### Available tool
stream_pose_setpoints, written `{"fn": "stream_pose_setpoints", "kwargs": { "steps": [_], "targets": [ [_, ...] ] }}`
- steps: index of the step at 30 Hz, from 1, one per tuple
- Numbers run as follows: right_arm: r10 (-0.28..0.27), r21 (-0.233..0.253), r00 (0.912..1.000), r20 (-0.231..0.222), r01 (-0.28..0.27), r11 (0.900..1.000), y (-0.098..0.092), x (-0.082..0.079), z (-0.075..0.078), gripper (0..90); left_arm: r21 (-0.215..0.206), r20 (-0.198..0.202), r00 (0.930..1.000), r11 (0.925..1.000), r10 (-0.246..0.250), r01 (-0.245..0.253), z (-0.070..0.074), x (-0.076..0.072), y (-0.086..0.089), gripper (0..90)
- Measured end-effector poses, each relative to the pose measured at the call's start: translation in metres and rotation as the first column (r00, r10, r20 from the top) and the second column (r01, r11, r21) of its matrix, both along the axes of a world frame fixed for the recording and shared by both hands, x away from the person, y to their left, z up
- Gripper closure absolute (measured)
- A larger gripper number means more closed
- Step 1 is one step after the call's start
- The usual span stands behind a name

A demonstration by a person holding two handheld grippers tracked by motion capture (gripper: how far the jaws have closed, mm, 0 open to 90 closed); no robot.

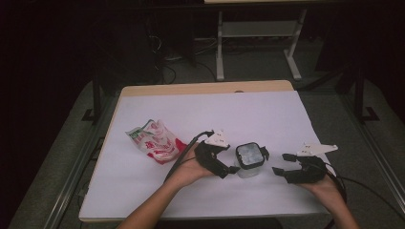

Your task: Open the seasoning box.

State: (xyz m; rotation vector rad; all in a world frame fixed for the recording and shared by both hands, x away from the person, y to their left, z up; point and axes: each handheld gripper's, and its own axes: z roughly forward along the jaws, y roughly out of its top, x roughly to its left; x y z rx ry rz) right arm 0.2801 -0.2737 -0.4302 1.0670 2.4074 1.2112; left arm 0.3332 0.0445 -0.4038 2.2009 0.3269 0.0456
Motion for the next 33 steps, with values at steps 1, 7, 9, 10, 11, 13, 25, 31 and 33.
{"fn": "stream_pose_setpoints", "kwargs": {
  "steps": [1,7,9,10,11,13,25,31,33],
  "targets": [
    [-0.003,0.002,1.0000,-0.004,0.003,1.000,0.000,0.000,0.000,30.1,-0.010,-0.001,1.0000,0.9999,-0.007,0.007,0.000,0.001,-0.003,11.8],
    [-0.004,0.001,1.0000,0.001,0.004,1.000,0.000,0.001,0.000,30.1,-0.006,-0.007,0.9997,0.9997,-0.023,0.023,-0.006,0.003,-0.009,12.2],
    [-0.004,-0.002,1.0000,-0.002,0.004,1.000,0.000,0.001,-0.001,30.1,-0.017,-0.014,0.9997,0.9997,-0.020,0.020,-0.007,0.003,-0.011,12.6],
    [-0.006,-0.005,1.0000,-0.006,0.006,1.000,0.000,0.001,-0.002,30.1,-0.019,-0.013,0.9996,0.9995,-0.027,0.026,-0.007,0.004,-0.012,12.9],
    [-0.003,-0.007,1.0000,-0.002,0.003,1.000,0.000,0.001,-0.002,30.1,-0.027,-0.016,0.9995,0.9993,-0.026,0.026,-0.008,0.004,-0.013,13.1],
    [-0.004,-0.009,1.0000,-0.001,0.004,1.000,-0.001,0.001,-0.003,30.1,-0.021,-0.010,0.9992,0.9991,-0.037,0.037,-0.009,0.004,-0.015,13.9],
    [-0.009,-0.012,1.0000,0.000,0.009,1.000,0.000,0.001,-0.003,30.1,-0.026,-0.013,0.9993,0.9990,-0.036,0.036,-0.008,0.003,-0.018,17.0],
    [-0.013,-0.011,0.9999,0.002,0.013,1.000,-0.001,0.002,-0.003,30.2,-0.007,0.015,0.9994,0.9995,-0.032,0.032,-0.004,0.001,-0.018,17.3],
    [-0.015,-0.011,0.9999,0.002,0.015,1.000,-0.001,0.002,-0.003,30.2,-0.008,0.021,0.9994,0.9996,-0.029,0.029,-0.003,-0.001,-0.018,17.3]
  ]
}}
